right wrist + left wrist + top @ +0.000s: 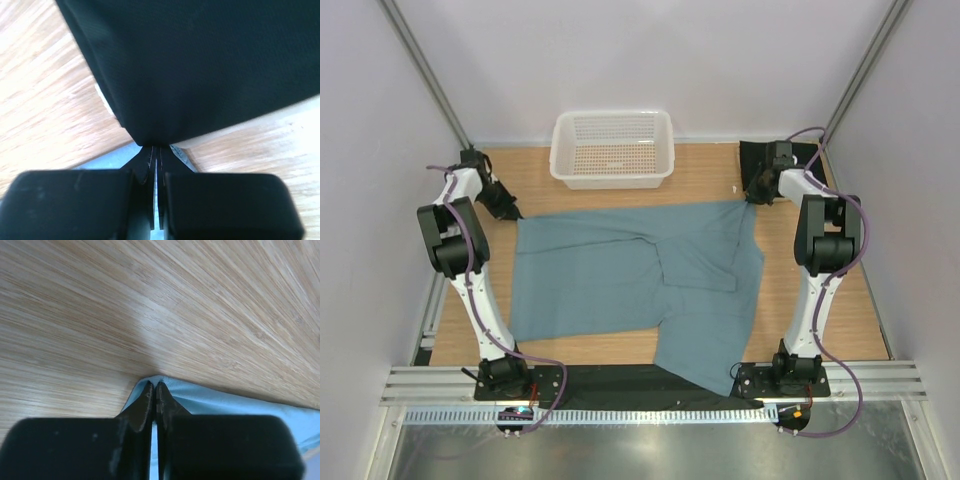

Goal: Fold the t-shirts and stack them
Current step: Fold the tshirt

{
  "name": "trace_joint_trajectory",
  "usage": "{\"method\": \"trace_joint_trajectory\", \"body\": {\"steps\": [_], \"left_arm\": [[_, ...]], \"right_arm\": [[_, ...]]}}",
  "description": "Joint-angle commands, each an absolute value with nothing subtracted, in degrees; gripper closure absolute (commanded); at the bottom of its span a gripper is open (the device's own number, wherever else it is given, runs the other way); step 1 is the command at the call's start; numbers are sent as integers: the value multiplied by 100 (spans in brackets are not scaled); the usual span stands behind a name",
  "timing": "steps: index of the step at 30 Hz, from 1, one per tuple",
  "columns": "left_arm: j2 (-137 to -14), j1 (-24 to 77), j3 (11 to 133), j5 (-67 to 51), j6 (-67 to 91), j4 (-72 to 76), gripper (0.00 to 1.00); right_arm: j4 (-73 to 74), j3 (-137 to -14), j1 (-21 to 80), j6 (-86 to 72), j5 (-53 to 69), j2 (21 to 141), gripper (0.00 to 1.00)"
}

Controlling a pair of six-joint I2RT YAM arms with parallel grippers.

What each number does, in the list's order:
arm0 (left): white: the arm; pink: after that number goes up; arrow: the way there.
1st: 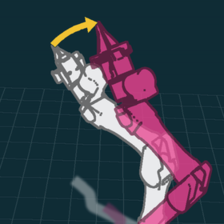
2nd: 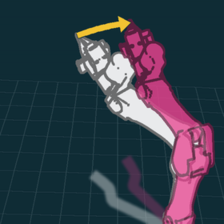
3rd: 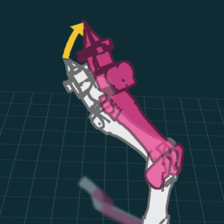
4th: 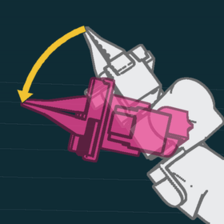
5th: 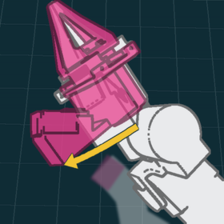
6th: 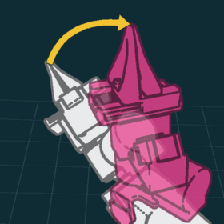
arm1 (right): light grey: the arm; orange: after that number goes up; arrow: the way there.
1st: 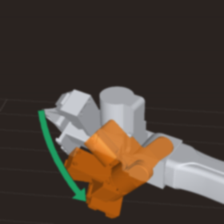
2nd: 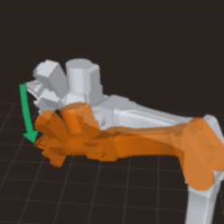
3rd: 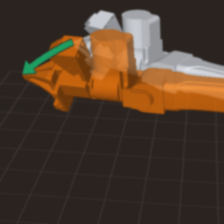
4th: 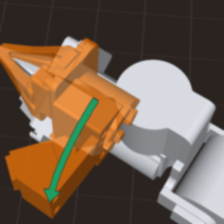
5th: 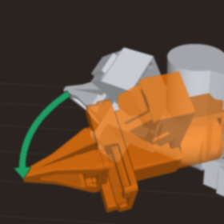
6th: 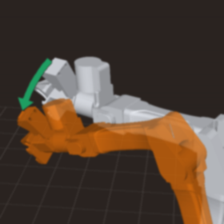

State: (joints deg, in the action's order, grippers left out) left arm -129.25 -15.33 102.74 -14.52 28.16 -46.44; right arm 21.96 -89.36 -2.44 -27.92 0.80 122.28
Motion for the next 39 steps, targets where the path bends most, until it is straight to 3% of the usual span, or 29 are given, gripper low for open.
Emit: {"method": "trace_joint_trajectory", "body": {"steps": [1,2,4,5,6,9,11,14,17,25,32,39], "left_arm": [[-12752,-1617,10475,-976,2619,-4350,93],[-12779,-1608,10720,-949,2610,-4655,62],[-12631,-1574,10828,-713,2619,-4999,52],[-12508,-1538,10793,-590,2602,-5079,44],[-12176,-1503,10741,-441,2584,-5158,41],[-11534,-1336,10381,130,2584,-5379,31],[-11190,-1301,9743,-139,2724,-5213,32],[-10802,-1187,8896,-790,2935,-4922,46],[-10810,-1046,8465,-1053,2865,-4843,54],[-11039,-1037,8472,-817,2812,-4903,55],[-11381,-1037,8604,-537,2681,-5124,53],[-11549,-1037,8684,-264,2566,-5379,52]], "right_arm": [[2020,-9429,-352,-2611,138,12365,98],[2274,-9613,-325,-2584,236,12445,95],[2957,-9983,-238,-2506,53,12420,72],[3179,-10071,-203,-2461,18,12349,67],[3512,-10133,-167,-2409,-217,12236,56],[4241,-10143,-105,-2259,-570,11822,48],[4543,-10038,-97,-2198,-729,11516,46],[4869,-9599,-1,-2031,-398,11102,44],[4694,-8905,376,-2065,304,10750,46],[4456,-8183,712,-2100,1081,10354,57],[4562,-7876,703,-1951,1064,10248,49],[4342,-7971,466,-1969,985,10582,51]]}}
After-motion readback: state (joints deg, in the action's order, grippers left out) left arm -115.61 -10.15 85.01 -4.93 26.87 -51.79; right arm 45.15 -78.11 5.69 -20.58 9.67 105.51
